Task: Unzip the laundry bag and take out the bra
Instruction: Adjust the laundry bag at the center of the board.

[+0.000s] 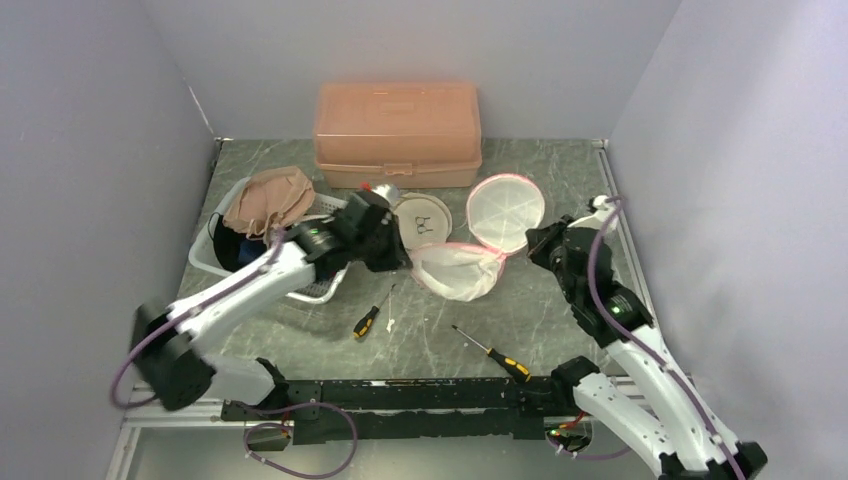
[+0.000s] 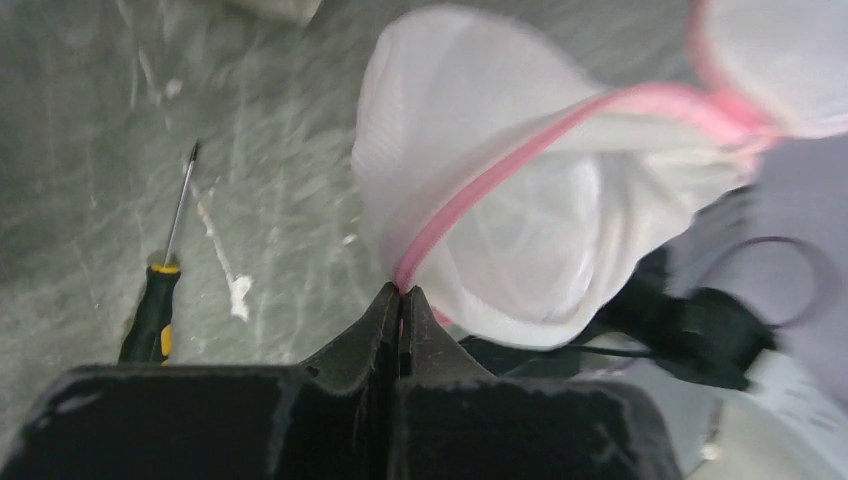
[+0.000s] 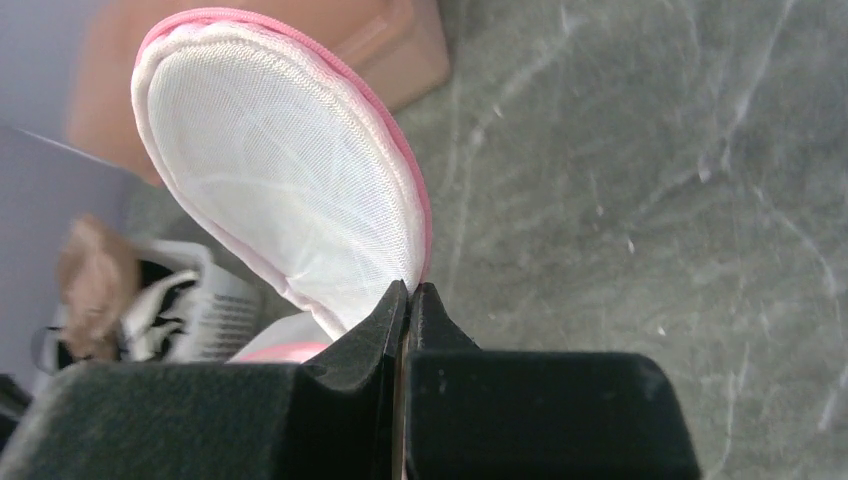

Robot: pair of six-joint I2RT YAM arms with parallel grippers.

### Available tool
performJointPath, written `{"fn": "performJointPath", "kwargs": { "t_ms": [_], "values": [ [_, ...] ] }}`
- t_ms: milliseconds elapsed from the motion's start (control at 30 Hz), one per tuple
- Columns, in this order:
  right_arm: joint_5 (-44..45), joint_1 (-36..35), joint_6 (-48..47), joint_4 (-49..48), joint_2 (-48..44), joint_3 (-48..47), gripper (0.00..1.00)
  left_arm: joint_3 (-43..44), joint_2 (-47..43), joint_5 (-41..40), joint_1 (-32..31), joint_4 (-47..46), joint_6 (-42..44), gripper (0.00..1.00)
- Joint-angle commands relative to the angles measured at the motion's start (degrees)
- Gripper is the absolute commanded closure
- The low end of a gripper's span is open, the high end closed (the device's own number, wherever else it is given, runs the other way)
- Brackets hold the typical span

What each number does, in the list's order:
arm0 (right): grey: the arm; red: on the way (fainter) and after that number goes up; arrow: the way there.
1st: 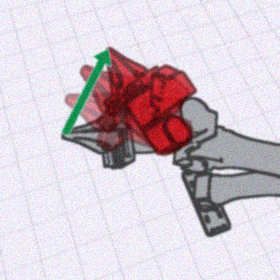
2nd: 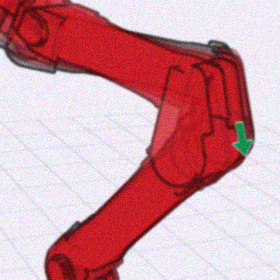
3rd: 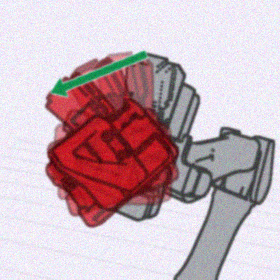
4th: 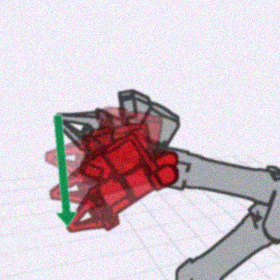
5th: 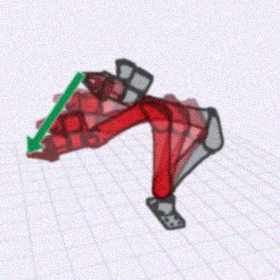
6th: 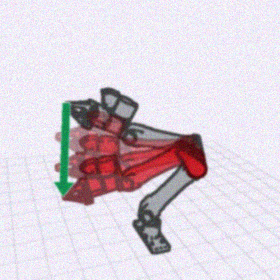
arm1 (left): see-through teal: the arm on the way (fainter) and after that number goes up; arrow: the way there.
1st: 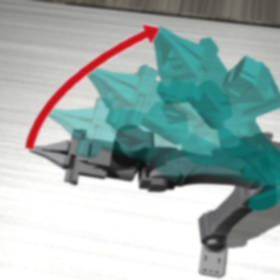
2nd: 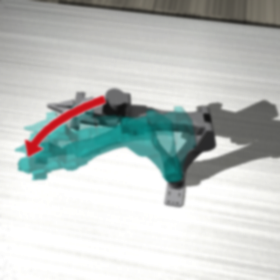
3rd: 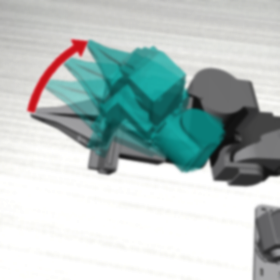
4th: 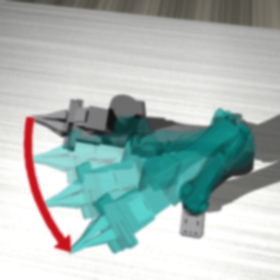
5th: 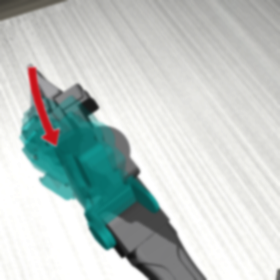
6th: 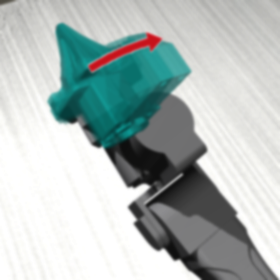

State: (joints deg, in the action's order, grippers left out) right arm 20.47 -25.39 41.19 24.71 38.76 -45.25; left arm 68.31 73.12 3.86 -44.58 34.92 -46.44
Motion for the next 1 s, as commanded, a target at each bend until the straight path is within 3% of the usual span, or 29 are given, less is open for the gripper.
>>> {"fn": "performJointPath", "kwargs": {
  "t_ms": [0,33,100,233,333,400,500,767,800,867,967],
  "values": [
    [-0.2,-0.2,2.9,-0.6,3.1,5.6,1.00,-0.8,1.3,-6.6,-6.6,2.2,-0.1,0.97],
    [-0.4,-0.2,2.7,-1.0,1.7,6.5,1.00,-1.1,-3.4,-12.0,-8.6,0.7,0.6,0.97],
    [-2.6,-0.1,0.4,-4.3,-2.3,8.2,1.00,-2.5,-9.0,-15.5,-8.0,-0.4,0.4,0.97],
    [-7.5,-1.0,-5.1,-10.4,-6.2,8.1,1.00,-4.8,3.5,0.0,0.7,4.3,-0.2,0.97],
    [-5.9,-3.8,-8.5,-7.1,-3.2,6.1,1.00,-12.3,8.8,7.1,-0.1,-6.5,-3.7,0.97],
    [-1.3,-8.1,-10.2,-6.2,-2.7,7.1,1.00,-14.0,9.8,8.5,0.1,-10.1,-5.3,0.97],
    [12.6,-18.7,-11.8,-4.8,-1.4,8.4,1.00,-12.1,11.6,7.3,0.2,-9.0,-4.2,0.97],
    [46.0,-44.7,-14.2,-3.6,11.1,7.5,1.00,-9.7,14.5,7.4,1.7,-7.2,-2.3,0.97],
    [50.6,-47.2,-12.9,-2.1,14.3,7.0,1.00,-9.9,14.2,7.5,1.7,-7.4,-2.4,0.97],
    [58.6,-50.7,-1.8,6.9,20.9,4.1,1.00,-10.2,13.5,7.5,1.8,-7.4,-2.5,0.97],
    [66.0,-53.8,29.2,34.5,32.5,-2.3,1.00,-10.2,13.2,7.8,2.1,-7.1,-2.0,0.97]
  ]
}}
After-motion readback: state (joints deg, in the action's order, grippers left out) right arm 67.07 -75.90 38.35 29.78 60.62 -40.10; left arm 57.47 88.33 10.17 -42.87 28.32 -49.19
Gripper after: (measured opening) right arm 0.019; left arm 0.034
